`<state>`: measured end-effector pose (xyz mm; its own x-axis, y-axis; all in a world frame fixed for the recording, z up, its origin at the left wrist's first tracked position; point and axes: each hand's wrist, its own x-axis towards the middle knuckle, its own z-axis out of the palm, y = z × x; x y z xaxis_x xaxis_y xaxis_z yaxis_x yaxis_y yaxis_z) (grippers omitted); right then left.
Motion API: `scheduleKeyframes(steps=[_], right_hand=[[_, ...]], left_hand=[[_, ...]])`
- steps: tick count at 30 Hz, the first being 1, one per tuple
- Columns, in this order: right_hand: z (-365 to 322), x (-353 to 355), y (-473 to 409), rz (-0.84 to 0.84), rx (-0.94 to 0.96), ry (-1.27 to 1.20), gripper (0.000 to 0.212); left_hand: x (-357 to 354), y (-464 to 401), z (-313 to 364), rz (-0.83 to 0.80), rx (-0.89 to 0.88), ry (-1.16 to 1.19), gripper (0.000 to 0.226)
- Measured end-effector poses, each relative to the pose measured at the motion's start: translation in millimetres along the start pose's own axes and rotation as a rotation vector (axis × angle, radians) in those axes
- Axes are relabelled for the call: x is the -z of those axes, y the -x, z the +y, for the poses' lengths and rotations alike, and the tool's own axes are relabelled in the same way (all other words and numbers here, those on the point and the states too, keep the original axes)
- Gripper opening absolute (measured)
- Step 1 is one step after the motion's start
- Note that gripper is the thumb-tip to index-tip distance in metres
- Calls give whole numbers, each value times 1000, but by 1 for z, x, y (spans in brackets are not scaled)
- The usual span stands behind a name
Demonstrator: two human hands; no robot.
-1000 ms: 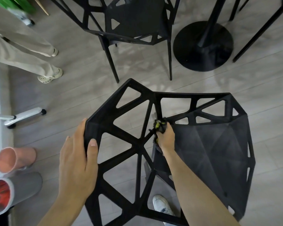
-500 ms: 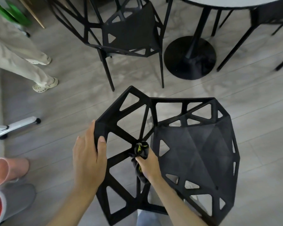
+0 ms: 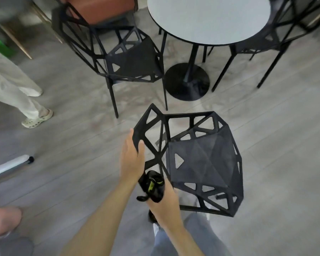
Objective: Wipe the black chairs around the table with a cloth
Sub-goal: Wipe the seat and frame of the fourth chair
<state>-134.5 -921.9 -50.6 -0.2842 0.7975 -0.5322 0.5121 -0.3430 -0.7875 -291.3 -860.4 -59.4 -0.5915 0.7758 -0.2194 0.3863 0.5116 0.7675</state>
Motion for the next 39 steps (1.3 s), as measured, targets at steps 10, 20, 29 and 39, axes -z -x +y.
scheduleKeyframes(steps=[10, 20, 29, 39], right_hand=[[-6, -11, -7, 105, 123, 668, 53], [7, 52, -5, 54, 23, 754, 47], [28, 130, -24, 109, 8, 892, 34], [33, 272, -69, 185, -46, 927, 40]], left_hand=[[21, -81, 35, -127, -470, -654, 52], [-30, -81, 57, -311, -517, -1137, 82], [-69, -71, 98, -339, -295, -1126, 69], [-95, -64, 131, -334, -239, -1048, 69]])
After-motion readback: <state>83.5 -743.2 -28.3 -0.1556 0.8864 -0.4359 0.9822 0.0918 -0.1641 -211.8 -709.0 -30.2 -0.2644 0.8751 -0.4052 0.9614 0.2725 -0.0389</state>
